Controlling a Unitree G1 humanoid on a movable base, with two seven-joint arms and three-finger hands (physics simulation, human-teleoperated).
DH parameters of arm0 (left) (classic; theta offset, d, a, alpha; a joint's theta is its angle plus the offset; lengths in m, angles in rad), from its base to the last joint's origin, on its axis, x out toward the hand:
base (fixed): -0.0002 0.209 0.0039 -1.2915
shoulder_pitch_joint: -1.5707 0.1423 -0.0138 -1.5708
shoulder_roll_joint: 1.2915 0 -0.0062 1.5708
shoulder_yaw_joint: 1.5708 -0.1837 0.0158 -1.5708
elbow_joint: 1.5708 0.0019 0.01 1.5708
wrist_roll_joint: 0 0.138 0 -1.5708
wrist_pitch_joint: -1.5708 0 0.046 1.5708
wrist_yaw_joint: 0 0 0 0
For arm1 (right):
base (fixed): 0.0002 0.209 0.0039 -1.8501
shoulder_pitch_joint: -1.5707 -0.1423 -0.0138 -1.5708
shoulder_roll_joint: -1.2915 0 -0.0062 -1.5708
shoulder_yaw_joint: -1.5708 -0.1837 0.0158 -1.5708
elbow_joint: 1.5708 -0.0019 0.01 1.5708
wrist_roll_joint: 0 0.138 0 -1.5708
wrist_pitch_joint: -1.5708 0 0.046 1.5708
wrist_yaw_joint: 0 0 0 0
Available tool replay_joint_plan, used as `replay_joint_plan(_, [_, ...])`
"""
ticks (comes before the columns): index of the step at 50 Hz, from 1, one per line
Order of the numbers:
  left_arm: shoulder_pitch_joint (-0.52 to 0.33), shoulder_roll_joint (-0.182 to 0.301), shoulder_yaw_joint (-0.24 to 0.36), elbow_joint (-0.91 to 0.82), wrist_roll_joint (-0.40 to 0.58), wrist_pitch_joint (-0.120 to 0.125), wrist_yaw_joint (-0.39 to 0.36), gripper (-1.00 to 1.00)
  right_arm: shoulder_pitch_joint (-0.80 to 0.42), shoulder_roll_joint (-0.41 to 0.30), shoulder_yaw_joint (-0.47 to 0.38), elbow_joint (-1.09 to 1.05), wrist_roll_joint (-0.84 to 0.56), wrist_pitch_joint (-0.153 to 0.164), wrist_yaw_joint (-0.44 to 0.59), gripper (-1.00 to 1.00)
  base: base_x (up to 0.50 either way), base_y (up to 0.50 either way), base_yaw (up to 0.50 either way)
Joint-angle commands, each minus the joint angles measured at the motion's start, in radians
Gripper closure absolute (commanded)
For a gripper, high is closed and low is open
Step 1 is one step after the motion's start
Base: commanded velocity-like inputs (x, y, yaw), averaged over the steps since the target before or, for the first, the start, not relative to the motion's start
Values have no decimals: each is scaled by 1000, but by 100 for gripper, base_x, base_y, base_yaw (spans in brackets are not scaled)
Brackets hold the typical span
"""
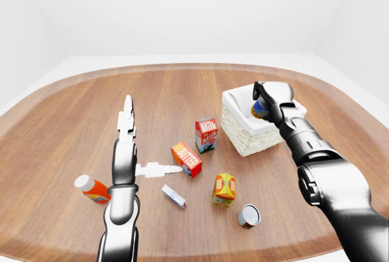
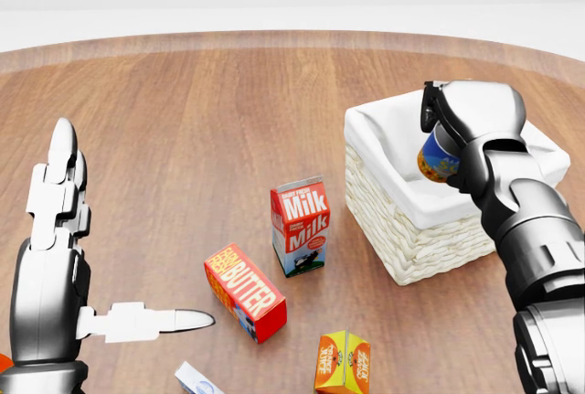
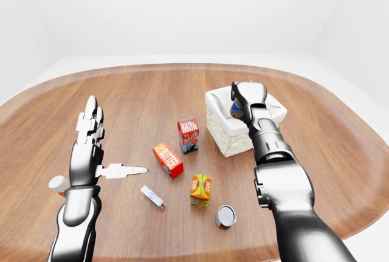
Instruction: Pick up the alphabet soup and the tomato sauce, and put them in the basket.
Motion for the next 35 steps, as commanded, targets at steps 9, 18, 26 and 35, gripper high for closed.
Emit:
replay_joint_plan(9, [3, -2, -2, -19, 2, 0, -2, -100, 7, -1, -8, -11, 6, 0, -30, 100, 0, 0, 0])
replay_joint_plan(18, [5, -2, -5, -28, 3, 0, -2, -100, 9, -1, -9, -12, 6, 0, -20, 93, 0, 0, 0])
replay_joint_plan(26, [3, 0, -2, -12, 2, 0, 1, -100, 7, 3, -8, -12, 6, 0, -12, -100, 0, 0, 0])
replay_joint_plan(35, [-2, 1, 1, -3, 1, 0, 2, -100, 2, 1, -9, -10, 7, 0, -4, -100, 0, 0, 0])
